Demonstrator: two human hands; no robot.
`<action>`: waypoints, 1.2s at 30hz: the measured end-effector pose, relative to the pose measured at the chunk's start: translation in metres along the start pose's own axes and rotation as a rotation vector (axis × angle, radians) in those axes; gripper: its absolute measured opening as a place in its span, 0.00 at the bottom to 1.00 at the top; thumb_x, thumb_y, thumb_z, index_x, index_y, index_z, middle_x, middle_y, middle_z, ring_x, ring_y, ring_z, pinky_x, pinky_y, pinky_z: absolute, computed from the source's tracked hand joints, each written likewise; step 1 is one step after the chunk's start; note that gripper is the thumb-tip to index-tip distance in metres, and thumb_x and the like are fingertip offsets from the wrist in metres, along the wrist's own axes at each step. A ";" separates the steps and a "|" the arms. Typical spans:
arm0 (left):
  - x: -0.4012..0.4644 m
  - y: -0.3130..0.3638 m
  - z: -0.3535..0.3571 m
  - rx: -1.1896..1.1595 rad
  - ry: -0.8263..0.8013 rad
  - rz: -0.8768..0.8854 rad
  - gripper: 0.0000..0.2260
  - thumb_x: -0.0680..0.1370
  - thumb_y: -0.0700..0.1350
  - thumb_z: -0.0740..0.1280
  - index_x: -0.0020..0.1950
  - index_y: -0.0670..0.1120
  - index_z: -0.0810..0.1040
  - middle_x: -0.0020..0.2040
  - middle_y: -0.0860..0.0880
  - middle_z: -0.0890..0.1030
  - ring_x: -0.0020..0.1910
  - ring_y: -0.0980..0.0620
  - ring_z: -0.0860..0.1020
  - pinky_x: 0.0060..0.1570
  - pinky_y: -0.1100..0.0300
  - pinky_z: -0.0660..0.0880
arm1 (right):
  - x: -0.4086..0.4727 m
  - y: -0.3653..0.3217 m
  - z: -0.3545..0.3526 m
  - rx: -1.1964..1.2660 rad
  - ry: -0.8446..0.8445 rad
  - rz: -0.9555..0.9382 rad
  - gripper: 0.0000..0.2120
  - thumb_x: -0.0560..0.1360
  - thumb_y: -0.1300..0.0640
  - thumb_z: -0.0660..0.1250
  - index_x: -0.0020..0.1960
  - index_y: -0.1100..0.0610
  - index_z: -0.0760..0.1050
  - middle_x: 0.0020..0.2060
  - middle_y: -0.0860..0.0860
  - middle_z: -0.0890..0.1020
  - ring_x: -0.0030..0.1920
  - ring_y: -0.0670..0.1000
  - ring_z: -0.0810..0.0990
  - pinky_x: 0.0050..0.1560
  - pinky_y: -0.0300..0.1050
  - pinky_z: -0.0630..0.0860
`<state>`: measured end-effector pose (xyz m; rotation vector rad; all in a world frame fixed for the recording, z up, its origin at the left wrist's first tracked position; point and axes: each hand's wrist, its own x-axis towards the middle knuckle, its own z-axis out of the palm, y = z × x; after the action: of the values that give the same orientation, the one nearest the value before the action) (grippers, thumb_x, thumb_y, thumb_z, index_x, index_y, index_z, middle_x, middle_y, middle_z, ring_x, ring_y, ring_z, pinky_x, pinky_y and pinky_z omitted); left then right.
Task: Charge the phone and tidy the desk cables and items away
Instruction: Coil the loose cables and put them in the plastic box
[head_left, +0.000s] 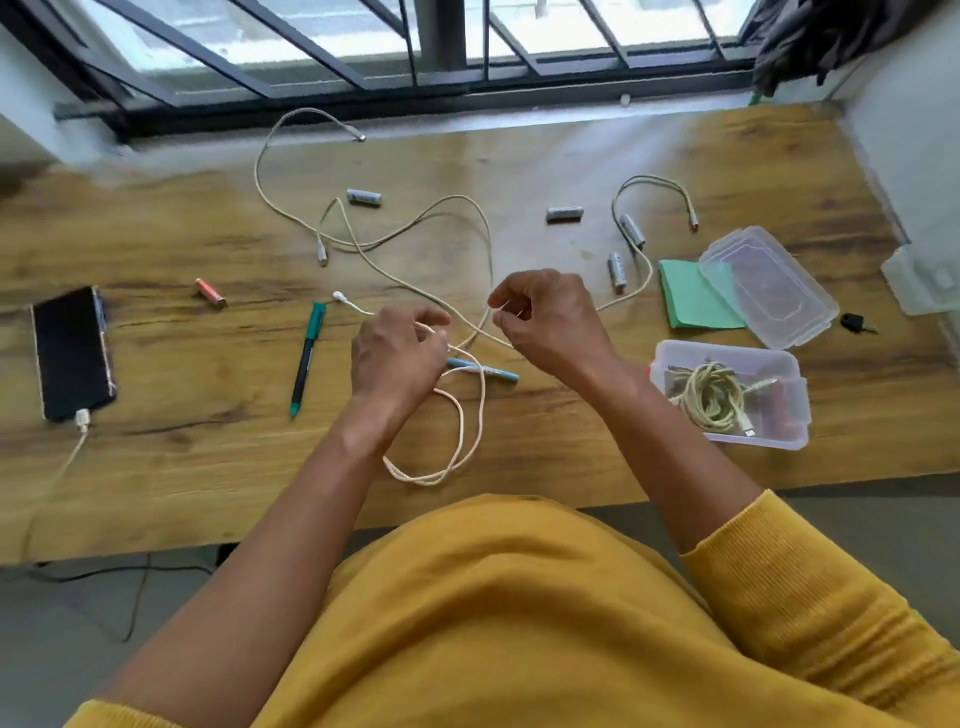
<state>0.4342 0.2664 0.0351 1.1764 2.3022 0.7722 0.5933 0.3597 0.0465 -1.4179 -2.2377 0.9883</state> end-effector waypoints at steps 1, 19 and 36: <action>0.001 -0.005 -0.005 0.003 0.010 -0.014 0.09 0.77 0.47 0.72 0.56 0.55 0.88 0.49 0.54 0.88 0.49 0.54 0.85 0.61 0.52 0.80 | 0.003 -0.002 0.007 -0.017 -0.022 0.010 0.08 0.74 0.58 0.73 0.53 0.52 0.87 0.43 0.49 0.87 0.46 0.49 0.85 0.53 0.49 0.82; 0.015 -0.023 -0.018 -0.087 -0.210 0.246 0.17 0.80 0.42 0.72 0.67 0.56 0.83 0.65 0.58 0.83 0.51 0.60 0.83 0.59 0.50 0.82 | 0.014 -0.012 0.045 -0.380 -0.127 0.153 0.10 0.75 0.58 0.70 0.54 0.49 0.85 0.51 0.53 0.85 0.54 0.59 0.83 0.50 0.48 0.76; 0.058 -0.034 -0.055 -0.474 0.219 0.203 0.08 0.83 0.41 0.71 0.61 0.49 0.86 0.47 0.51 0.88 0.43 0.52 0.88 0.48 0.52 0.86 | 0.013 -0.031 -0.031 -0.075 0.083 -0.107 0.04 0.76 0.50 0.76 0.49 0.50 0.87 0.40 0.46 0.86 0.44 0.46 0.84 0.48 0.47 0.80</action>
<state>0.3498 0.2828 0.0464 1.1515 2.0089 1.4897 0.5853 0.3748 0.0889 -1.3280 -2.2852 0.8045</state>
